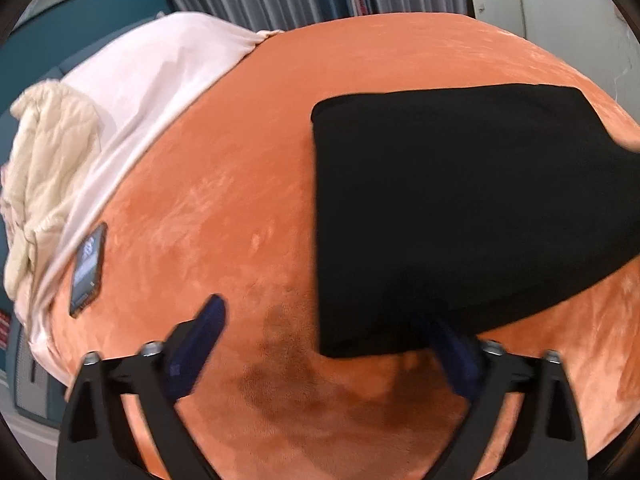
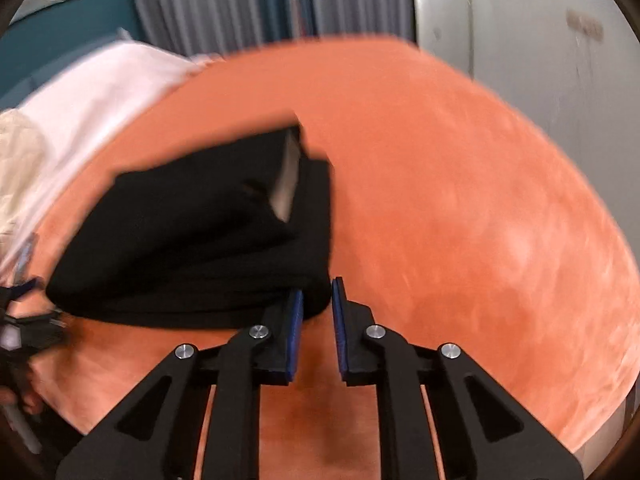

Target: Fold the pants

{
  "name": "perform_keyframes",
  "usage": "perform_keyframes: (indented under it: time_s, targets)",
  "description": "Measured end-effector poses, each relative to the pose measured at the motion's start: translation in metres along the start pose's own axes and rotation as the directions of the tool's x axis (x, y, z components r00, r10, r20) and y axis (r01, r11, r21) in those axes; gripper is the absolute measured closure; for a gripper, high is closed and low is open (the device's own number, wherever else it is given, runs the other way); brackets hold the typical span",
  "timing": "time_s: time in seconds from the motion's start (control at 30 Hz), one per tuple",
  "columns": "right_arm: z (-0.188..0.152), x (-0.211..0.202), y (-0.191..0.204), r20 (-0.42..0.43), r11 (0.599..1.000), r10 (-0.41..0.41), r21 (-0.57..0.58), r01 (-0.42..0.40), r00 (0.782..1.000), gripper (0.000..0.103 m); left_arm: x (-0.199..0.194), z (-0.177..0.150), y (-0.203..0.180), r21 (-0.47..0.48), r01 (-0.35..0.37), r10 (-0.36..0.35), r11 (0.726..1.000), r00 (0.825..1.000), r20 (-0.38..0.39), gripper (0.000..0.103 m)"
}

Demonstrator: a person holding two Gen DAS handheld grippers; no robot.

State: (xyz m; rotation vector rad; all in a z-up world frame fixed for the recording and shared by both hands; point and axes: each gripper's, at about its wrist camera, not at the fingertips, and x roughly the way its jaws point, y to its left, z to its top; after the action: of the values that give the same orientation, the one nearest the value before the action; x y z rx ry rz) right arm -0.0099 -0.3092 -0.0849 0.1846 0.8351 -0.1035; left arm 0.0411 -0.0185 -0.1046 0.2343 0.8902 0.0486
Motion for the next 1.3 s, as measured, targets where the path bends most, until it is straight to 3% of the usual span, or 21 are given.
perform_keyframes:
  time_s: [0.03, 0.07, 0.13, 0.23, 0.27, 0.3, 0.33, 0.47, 0.53, 0.63, 0.67, 0.77, 0.8, 0.87, 0.9, 0.93, 0.97, 1.07, 1.2, 1.27, 1.3]
  targets:
    - [-0.008, 0.015, -0.004, -0.037, 1.0, 0.007, 0.005, -0.007, 0.999, 0.088, 0.002, 0.0, 0.002, -0.007, 0.012, -0.012, 1.0, 1.0, -0.005, 0.005]
    - [-0.012, 0.012, -0.003, 0.003, 1.0, 0.011, -0.001, -0.011, 1.0, 0.087, 0.003, -0.001, 0.003, -0.011, 0.015, -0.015, 1.0, 1.0, -0.004, 0.005]
    - [-0.008, -0.005, 0.0, 0.005, 1.0, 0.006, 0.006, -0.006, 1.0, 0.078, 0.002, 0.0, 0.004, -0.003, 0.011, -0.011, 1.0, 1.0, -0.002, 0.005]
    - [-0.001, -0.031, -0.005, 0.024, 0.996, 0.05, 0.066, -0.052, 0.998, 0.075, -0.005, -0.001, 0.006, 0.0, 0.004, -0.004, 1.0, 1.0, 0.01, 0.005]
    - [0.004, -0.041, -0.006, 0.039, 0.992, 0.09, 0.087, -0.093, 0.995, 0.067, -0.008, -0.002, 0.006, 0.002, 0.004, -0.004, 1.0, 1.0, 0.016, 0.005]
    - [0.009, -0.047, -0.006, 0.044, 0.985, 0.133, 0.103, -0.137, 0.99, 0.041, -0.011, -0.003, 0.008, -0.001, 0.004, -0.004, 1.0, 1.0, 0.02, 0.005]
    - [0.016, -0.05, -0.004, 0.042, 0.975, 0.189, 0.115, -0.192, 0.981, 0.022, -0.014, -0.003, 0.008, -0.004, 0.007, -0.007, 1.0, 1.0, 0.021, 0.005]
    - [0.036, -0.02, 0.013, -0.004, 0.959, 0.261, 0.115, -0.259, 0.965, 0.029, -0.029, -0.003, 0.011, -0.011, 0.027, -0.027, 1.0, 0.999, 0.045, 0.005]
    - [0.038, 0.007, 0.023, -0.06, 0.957, 0.269, 0.127, -0.26, 0.961, 0.067, -0.036, -0.002, 0.013, -0.007, 0.023, -0.022, 1.0, 0.998, 0.061, 0.005]
    - [0.046, 0.007, 0.042, -0.063, 0.953, 0.291, 0.11, -0.283, 0.955, 0.078, -0.043, 0.0, 0.025, -0.008, -0.003, 0.004, 1.0, 0.997, 0.078, 0.005]
    - [0.055, -0.02, 0.054, -0.004, 0.954, 0.294, 0.06, -0.294, 0.956, 0.078, -0.045, 0.002, 0.031, -0.018, -0.015, 0.017, 1.0, 0.996, 0.084, 0.005]
    - [0.07, -0.077, 0.065, 0.109, 0.924, 0.378, 0.023, -0.383, 0.919, 0.079, -0.048, 0.004, 0.047, -0.057, -0.014, 0.019, 0.998, 0.996, 0.089, 0.005]
    - [0.069, -0.09, 0.064, 0.133, 0.924, 0.377, 0.018, -0.383, 0.917, 0.078, -0.046, 0.004, 0.051, -0.067, -0.011, 0.017, 0.998, 0.996, 0.087, 0.005]
    - [0.057, -0.085, 0.054, 0.121, 0.945, 0.318, 0.038, -0.324, 0.94, 0.071, -0.041, 0.004, 0.051, -0.079, -0.012, 0.018, 0.997, 0.997, 0.069, 0.005]
    - [0.049, -0.068, 0.047, 0.082, 0.962, 0.264, 0.044, -0.268, 0.961, 0.061, -0.038, 0.003, 0.05, -0.082, -0.011, 0.016, 0.997, 0.998, 0.059, 0.005]
    - [0.034, -0.035, 0.035, -0.008, 0.985, 0.163, 0.063, -0.162, 0.987, 0.059, -0.034, 0.002, 0.05, -0.084, -0.004, 0.008, 0.996, 0.999, 0.048, 0.005]
    - [0.022, -0.016, 0.024, -0.071, 0.989, 0.118, 0.094, -0.111, 0.99, 0.059, -0.031, 0.0, 0.05, -0.086, 0.009, -0.007, 0.996, 1.0, 0.031, 0.005]
    - [0.0, -0.034, -0.005, 0.013, 0.94, 0.246, 0.239, -0.242, 0.969, 0.057, -0.032, -0.004, 0.053, -0.096, 0.067, -0.065, 0.993, 0.998, 0.021, 0.005]
    - [0.011, -0.069, -0.004, 0.063, 0.957, 0.208, 0.192, -0.216, 0.976, 0.055, -0.028, 0.001, 0.054, -0.132, 0.082, -0.079, 0.988, 0.997, 0.025, 0.005]
    - [0.025, -0.079, 0.007, 0.087, 0.963, 0.211, 0.15, -0.222, 0.974, 0.054, -0.018, 0.006, 0.046, -0.119, 0.053, -0.051, 0.991, 0.999, 0.019, 0.005]
    - [0.034, -0.076, 0.011, 0.087, 0.969, 0.201, 0.125, -0.211, 0.976, 0.042, -0.012, 0.007, 0.041, -0.103, 0.011, -0.01, 0.995, 1.0, 0.011, 0.005]
